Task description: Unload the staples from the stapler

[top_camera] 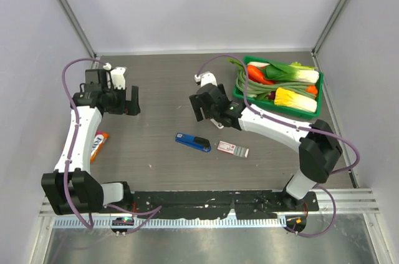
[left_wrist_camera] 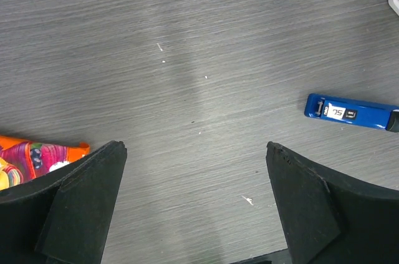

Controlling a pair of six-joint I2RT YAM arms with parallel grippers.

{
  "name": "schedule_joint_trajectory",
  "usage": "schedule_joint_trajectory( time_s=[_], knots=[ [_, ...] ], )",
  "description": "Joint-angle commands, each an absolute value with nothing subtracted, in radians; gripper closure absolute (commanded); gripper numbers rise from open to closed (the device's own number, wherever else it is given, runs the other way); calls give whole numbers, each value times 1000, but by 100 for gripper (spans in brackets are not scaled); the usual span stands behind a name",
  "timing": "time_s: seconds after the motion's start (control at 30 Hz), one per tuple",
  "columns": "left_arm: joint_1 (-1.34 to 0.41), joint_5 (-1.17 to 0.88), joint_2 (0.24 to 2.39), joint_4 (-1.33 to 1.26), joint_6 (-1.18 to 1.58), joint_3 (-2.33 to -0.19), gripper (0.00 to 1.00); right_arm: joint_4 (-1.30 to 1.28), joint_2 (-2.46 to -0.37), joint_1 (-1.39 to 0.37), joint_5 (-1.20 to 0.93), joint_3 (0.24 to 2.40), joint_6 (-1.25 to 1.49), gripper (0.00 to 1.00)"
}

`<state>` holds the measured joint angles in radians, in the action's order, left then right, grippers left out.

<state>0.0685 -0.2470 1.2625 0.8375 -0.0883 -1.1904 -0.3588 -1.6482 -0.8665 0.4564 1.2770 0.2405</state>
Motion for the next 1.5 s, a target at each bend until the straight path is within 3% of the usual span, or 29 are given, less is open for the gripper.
schedule_joint_trajectory(
  time_s=[0.0, 0.13, 0.47, 1.0, 1.2, 1.47],
  knots=[
    [81, -279, 1273, 805, -103, -1181, 0, -305, -1537, -893, 203, 1236, 138, 15],
    [110, -330, 1318, 788, -78, -1189, 0, -325, -1519, -916, 14, 1212, 95, 20],
    [120, -396, 1341, 770, -60, -1164, 0, -414, -1601, -1046, 101, 1193, 38, 25],
    [129, -387, 1285, 775, -57, -1130, 0, -357, -1766, -1046, 187, 1189, -41, 30],
    [127, -403, 1290, 799, -66, -1152, 0, -348, -1779, -1048, 186, 1184, -35, 47],
    [129, -449, 1296, 816, -77, -1154, 1, -345, -1812, -1045, 176, 1250, -2, 90]
  ],
)
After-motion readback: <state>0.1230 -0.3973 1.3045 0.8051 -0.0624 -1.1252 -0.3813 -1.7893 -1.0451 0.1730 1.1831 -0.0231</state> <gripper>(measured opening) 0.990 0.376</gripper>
